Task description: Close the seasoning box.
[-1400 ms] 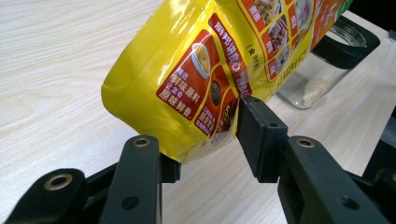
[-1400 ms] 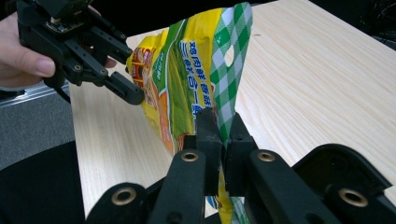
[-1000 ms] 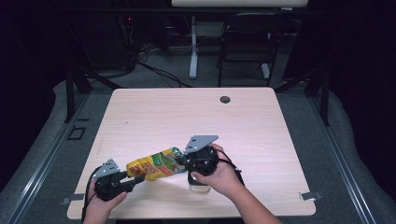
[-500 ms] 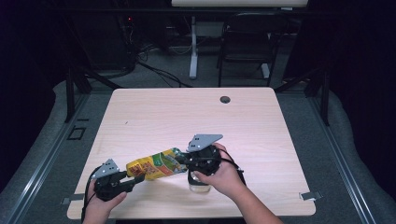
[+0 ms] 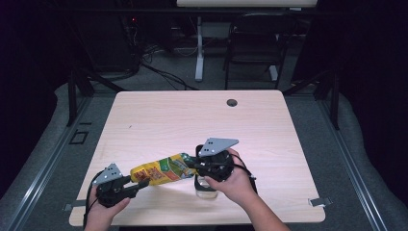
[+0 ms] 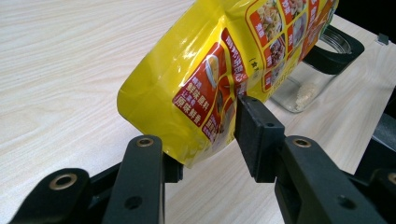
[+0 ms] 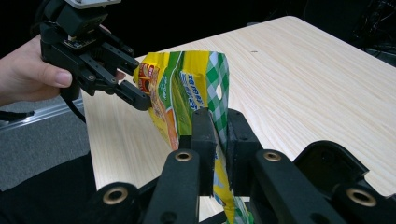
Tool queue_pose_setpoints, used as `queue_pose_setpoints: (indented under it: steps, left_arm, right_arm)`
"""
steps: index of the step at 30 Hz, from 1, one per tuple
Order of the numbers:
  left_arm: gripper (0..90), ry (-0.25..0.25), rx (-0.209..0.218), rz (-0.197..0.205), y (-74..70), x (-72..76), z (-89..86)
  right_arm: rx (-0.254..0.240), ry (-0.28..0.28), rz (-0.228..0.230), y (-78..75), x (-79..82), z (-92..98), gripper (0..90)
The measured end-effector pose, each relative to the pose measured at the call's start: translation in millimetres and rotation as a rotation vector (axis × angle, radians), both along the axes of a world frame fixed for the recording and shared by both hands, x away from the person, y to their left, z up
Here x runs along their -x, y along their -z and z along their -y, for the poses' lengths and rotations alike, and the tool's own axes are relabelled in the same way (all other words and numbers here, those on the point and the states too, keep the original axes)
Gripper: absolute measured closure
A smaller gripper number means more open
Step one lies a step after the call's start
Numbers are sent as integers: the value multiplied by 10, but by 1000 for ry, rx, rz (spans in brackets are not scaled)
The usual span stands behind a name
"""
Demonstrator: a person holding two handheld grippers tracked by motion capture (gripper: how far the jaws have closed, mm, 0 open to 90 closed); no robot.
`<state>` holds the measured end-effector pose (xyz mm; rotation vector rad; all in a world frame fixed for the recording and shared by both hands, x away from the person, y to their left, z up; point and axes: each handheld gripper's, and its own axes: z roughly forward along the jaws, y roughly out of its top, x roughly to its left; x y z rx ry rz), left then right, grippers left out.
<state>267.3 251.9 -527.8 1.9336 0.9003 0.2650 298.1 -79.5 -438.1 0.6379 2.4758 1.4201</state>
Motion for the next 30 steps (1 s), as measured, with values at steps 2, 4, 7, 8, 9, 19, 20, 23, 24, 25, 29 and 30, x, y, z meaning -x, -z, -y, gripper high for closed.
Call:
queue_pose_setpoints:
  steps: [2,4,7,8,9,19,20,23,24,25,29,30]
  left_arm:
    - [643,0,0,0,-2,2,1]
    - [644,1,2,0,-6,3,0]
    - [645,0,5,3,-15,3,-4]
    - [644,1,2,3,-22,5,-5]
    - [645,1,-1,5,-31,7,-7]
    - [645,0,-12,13,-91,25,2]
    - [645,-1,-10,15,-95,27,4]
    - [645,-10,-9,15,-104,36,14]
    - [645,-13,-8,14,-105,36,18]
    - [645,-13,-6,15,-106,36,18]
    - [645,-13,-10,12,-124,41,25]
    - [645,-15,-10,12,-127,43,29]
  right_arm:
    - [-4,-2,-2,5,2,5,841]
    - [-6,-6,-2,10,7,8,856]
    - [-3,-4,3,16,20,0,868]
    - [-3,-5,6,19,21,0,871]
    - [0,-5,7,19,19,5,878]
    - [-21,2,21,53,34,48,900]
    - [-16,0,25,53,36,50,900]
    - [-20,-2,31,60,39,60,900]
    - [-34,-4,21,69,35,68,900]
    - [-39,-9,12,75,28,79,900]
    - [-59,-14,9,95,29,104,900]
    - [-61,-12,10,98,32,107,900]
